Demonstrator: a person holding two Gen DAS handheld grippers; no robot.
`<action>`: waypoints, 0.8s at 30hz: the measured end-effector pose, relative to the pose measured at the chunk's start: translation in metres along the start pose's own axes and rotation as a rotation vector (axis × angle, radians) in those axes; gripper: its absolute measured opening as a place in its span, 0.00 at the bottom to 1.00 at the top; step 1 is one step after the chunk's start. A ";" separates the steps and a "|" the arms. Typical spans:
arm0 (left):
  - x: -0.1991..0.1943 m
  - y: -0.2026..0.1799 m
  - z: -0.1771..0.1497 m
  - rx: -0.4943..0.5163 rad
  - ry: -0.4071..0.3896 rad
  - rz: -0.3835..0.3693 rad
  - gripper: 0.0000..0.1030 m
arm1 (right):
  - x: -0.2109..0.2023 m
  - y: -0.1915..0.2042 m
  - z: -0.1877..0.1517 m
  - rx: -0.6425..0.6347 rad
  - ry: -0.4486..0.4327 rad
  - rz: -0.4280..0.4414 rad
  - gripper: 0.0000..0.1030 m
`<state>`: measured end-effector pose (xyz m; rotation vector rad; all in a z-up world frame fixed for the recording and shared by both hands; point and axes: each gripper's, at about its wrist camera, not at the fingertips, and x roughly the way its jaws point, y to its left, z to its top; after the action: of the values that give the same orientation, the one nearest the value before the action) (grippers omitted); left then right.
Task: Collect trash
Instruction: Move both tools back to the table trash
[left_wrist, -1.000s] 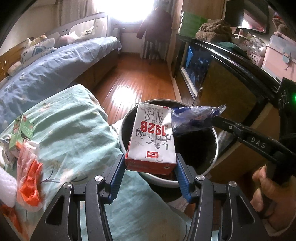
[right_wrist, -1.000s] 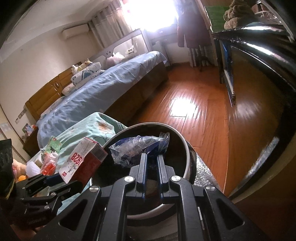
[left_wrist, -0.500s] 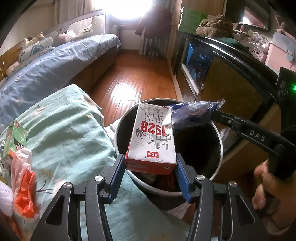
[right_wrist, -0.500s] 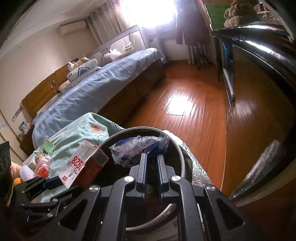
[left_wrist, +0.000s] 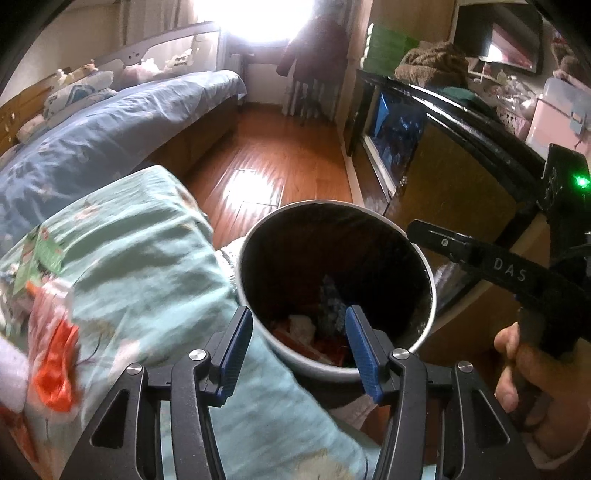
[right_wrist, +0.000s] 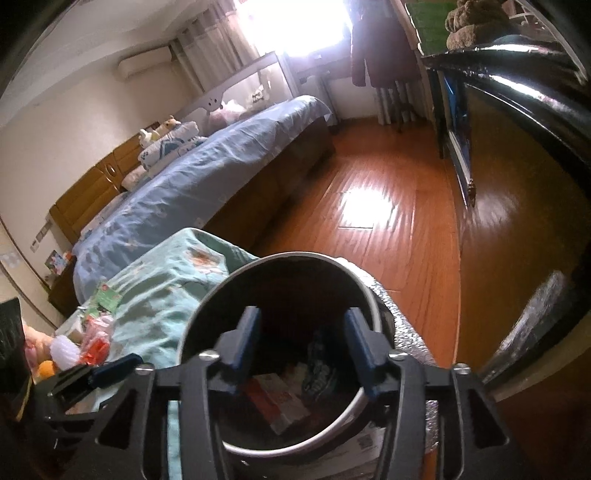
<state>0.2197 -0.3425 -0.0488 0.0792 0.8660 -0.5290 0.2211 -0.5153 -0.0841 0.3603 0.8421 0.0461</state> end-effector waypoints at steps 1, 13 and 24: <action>-0.006 0.003 -0.005 -0.008 -0.010 0.003 0.52 | -0.002 0.003 -0.002 0.002 -0.002 0.011 0.62; -0.075 0.047 -0.073 -0.164 -0.065 0.078 0.58 | -0.018 0.062 -0.034 -0.022 0.044 0.155 0.86; -0.134 0.091 -0.125 -0.295 -0.098 0.192 0.62 | -0.010 0.130 -0.067 -0.099 0.142 0.264 0.90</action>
<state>0.1038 -0.1735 -0.0439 -0.1317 0.8222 -0.2200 0.1783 -0.3755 -0.0751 0.3761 0.9242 0.3611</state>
